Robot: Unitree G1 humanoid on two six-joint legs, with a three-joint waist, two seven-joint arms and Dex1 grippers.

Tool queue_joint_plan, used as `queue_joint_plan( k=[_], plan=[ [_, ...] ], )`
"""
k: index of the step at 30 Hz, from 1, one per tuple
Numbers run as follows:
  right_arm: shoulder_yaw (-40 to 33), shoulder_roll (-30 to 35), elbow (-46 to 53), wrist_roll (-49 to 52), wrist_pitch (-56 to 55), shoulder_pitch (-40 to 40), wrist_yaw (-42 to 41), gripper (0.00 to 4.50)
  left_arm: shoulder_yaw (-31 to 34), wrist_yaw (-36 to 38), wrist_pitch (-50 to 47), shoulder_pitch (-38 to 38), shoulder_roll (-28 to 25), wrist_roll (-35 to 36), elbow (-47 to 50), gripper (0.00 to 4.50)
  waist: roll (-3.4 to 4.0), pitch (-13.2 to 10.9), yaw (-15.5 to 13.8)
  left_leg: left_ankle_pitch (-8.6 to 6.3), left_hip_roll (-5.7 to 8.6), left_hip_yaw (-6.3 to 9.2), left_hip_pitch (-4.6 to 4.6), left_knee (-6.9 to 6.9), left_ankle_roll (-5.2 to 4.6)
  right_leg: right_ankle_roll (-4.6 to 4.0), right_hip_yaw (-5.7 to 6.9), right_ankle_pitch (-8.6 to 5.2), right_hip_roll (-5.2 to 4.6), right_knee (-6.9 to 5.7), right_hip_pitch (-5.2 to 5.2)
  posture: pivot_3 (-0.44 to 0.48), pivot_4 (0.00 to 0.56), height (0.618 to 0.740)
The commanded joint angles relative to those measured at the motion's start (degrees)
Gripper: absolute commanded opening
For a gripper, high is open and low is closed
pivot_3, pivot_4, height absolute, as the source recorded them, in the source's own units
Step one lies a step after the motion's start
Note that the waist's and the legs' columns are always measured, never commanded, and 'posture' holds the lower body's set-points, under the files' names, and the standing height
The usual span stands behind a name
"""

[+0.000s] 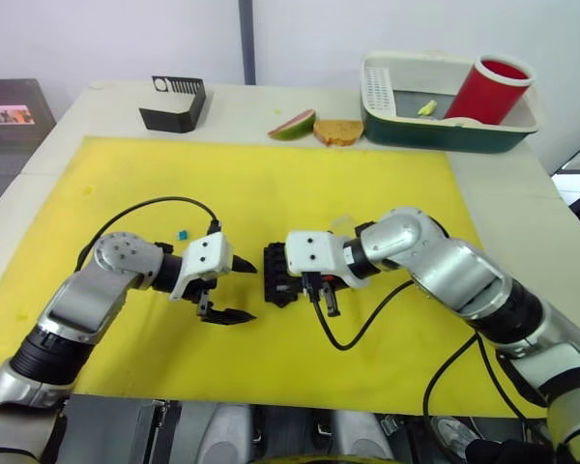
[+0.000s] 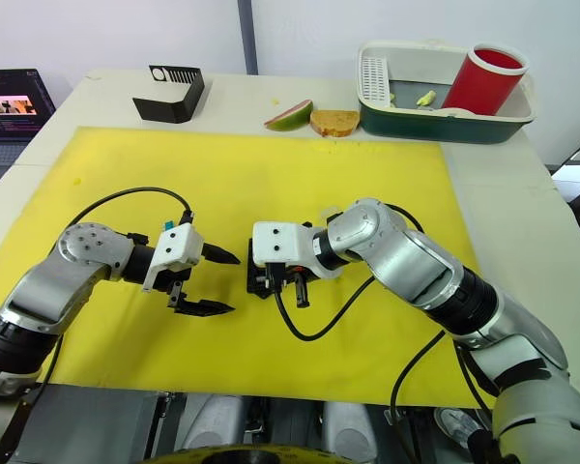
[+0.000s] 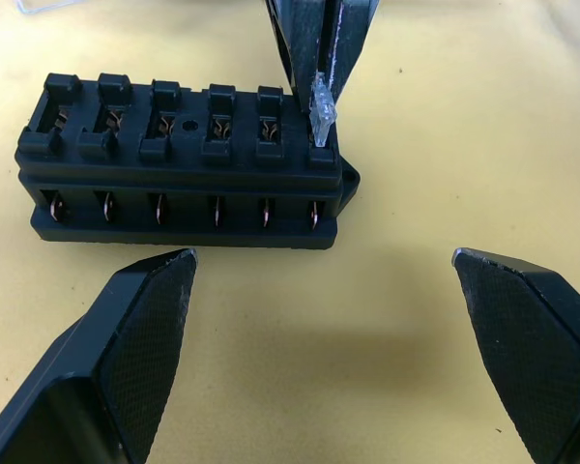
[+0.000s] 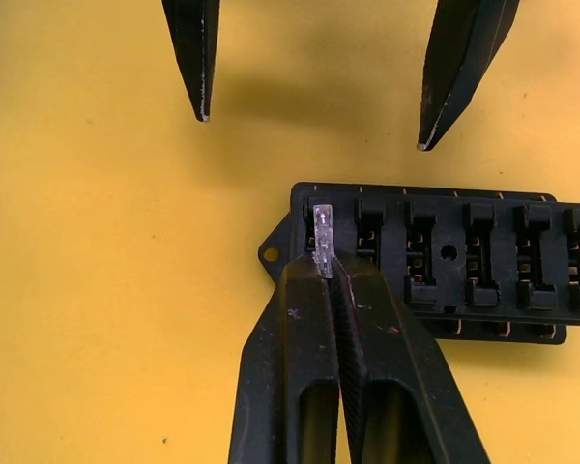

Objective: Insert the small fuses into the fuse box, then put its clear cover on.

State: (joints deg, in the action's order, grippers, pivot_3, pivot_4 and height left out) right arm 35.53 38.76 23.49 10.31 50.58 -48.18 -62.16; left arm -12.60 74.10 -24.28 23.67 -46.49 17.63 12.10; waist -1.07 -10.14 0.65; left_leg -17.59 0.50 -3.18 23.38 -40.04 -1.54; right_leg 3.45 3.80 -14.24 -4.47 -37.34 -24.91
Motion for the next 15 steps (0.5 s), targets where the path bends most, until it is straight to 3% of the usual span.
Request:
queue_joint_plan(
  k=[1,15],
  plan=[
    [-1.37,-0.24,1.07,0.76,0.68,-0.89,-0.56,1.37,0.14,-0.14,0.97,0.32,0.20,0.02,1.44,4.50,0.00,0.00,0.00,0.00,0.00,0.00,0.00,0.00,0.00,0.00,0.00,0.00,0.00,0.00,0.00,0.000,0.150,0.740],
    [-8.13,0.02,3.10,5.82,2.77,-1.26,-1.43,1.37,0.28,0.21,1.75,0.10,0.21,-0.55,0.94,4.50,0.00,0.00,-0.01,0.00,0.00,0.00,0.00,0.00,0.00,0.00,0.00,0.00,-0.01,0.01,0.00,0.000,0.150,0.740]
  ],
)
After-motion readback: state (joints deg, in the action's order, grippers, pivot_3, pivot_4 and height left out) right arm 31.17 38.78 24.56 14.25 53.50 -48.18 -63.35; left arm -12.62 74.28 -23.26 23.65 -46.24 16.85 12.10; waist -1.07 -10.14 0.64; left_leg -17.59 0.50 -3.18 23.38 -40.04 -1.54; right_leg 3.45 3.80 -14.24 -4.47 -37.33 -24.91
